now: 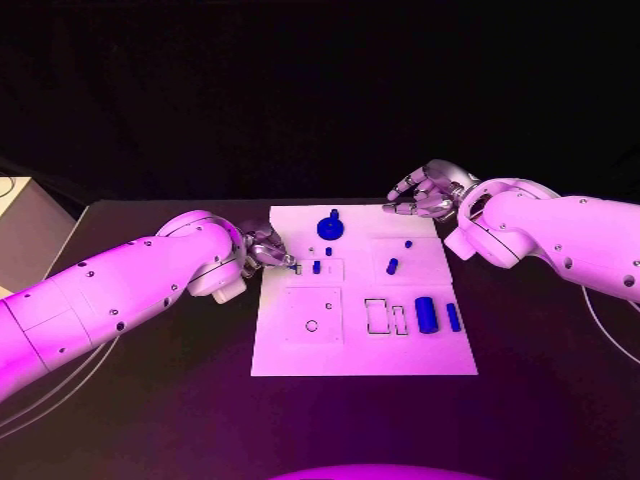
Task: Assemble the parts on the task board
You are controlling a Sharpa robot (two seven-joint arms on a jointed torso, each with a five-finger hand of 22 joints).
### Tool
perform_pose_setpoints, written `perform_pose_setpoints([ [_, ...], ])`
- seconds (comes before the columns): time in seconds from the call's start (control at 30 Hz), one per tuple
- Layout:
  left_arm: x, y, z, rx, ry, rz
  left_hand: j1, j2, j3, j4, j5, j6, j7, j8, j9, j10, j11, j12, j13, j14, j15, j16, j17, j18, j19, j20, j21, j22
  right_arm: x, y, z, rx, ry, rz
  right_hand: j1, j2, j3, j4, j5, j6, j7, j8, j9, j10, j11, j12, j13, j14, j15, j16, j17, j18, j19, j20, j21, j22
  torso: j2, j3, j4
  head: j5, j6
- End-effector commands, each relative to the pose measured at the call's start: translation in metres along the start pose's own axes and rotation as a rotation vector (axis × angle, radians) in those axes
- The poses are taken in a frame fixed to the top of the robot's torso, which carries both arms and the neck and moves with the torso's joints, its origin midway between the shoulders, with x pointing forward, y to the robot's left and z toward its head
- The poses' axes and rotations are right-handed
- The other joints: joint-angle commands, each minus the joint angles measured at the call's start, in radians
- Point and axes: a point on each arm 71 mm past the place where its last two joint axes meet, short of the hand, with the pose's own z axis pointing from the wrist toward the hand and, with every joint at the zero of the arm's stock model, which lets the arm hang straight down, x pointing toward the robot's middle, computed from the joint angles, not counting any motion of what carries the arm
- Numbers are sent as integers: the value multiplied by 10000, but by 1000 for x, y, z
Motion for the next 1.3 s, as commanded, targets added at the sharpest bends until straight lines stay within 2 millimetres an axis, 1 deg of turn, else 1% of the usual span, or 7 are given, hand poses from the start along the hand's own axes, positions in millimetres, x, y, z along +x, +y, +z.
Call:
perform_pose_setpoints([
  [0.03,3,-1,1,30,91,153,27,116,1591,-1672,39,31,-52,64,17,74,-18,66,22,1039,-86,36,2632,-12,63,18,67,149,0,1,0,-162,-29,-76,-46,-67,41,0,40,-93,-9,48,17,787,32,-43,2414,837,2,-61,1866,-51,1028,-4,-11,2580,9,7,2,-12,-30],
  [0.17,5,0,3,-1,155,189,25,114,1590,-1675,39,33,-53,65,15,71,-19,61,13,1039,-87,36,2632,-10,57,18,62,139,0,1,0,-162,-25,-76,-46,-67,41,0,40,-93,-9,48,17,787,32,-43,2414,837,2,-61,1866,-51,1028,-4,-11,2580,10,1,1,-20,-37],
  [0.4,5,0,4,-31,82,206,24,114,1590,-1676,39,34,-53,65,14,71,-20,58,9,1039,-87,36,2632,-10,57,17,62,139,1,2,0,-172,-5,-76,-46,-67,41,0,40,-93,-9,48,17,787,32,-43,2414,837,2,-61,1866,-51,1028,-4,-11,2580,14,3,-8,-22,-62],
  [0.5,5,0,5,-39,48,228,24,114,1590,-1676,39,34,-53,65,14,71,-20,58,9,1039,-87,36,2632,-10,57,17,62,139,1,2,0,-172,-1,-76,-46,-67,41,0,40,-93,-9,48,17,787,32,-43,2414,837,2,-61,1866,-51,1028,-4,-11,2580,22,3,-10,-27,-54],
  [0.73,6,-1,5,-15,46,261,14,116,1592,-1686,31,42,-58,66,2,68,-24,39,-20,1039,-91,36,2632,-8,53,13,58,132,1,2,0,-167,4,-77,-46,-77,62,3,88,-92,-10,55,17,807,32,-28,2432,838,3,-59,1872,-52,1029,-3,-9,2582,17,-10,12,-55,-82],
  [1.03,8,-4,6,28,168,320,10,117,1591,-1689,23,44,-59,66,-3,65,-25,29,-36,1039,-92,36,2632,-7,48,12,54,124,1,2,0,-175,13,-90,-46,-77,62,3,88,-92,-10,55,17,807,32,-28,2432,838,3,-59,1872,-52,1029,-3,-9,2582,14,-5,2,-64,-94],
  [1.3,9,-5,8,23,197,340,8,118,1590,-1691,17,45,-59,65,-7,69,-25,31,-32,1039,-92,36,2632,-7,50,11,55,127,1,2,0,-168,20,-96,-46,-77,62,3,88,-92,-10,55,17,807,32,-28,2432,838,3,-59,1872,-52,1029,-3,-9,2582,22,-4,8,-89,-100],
])
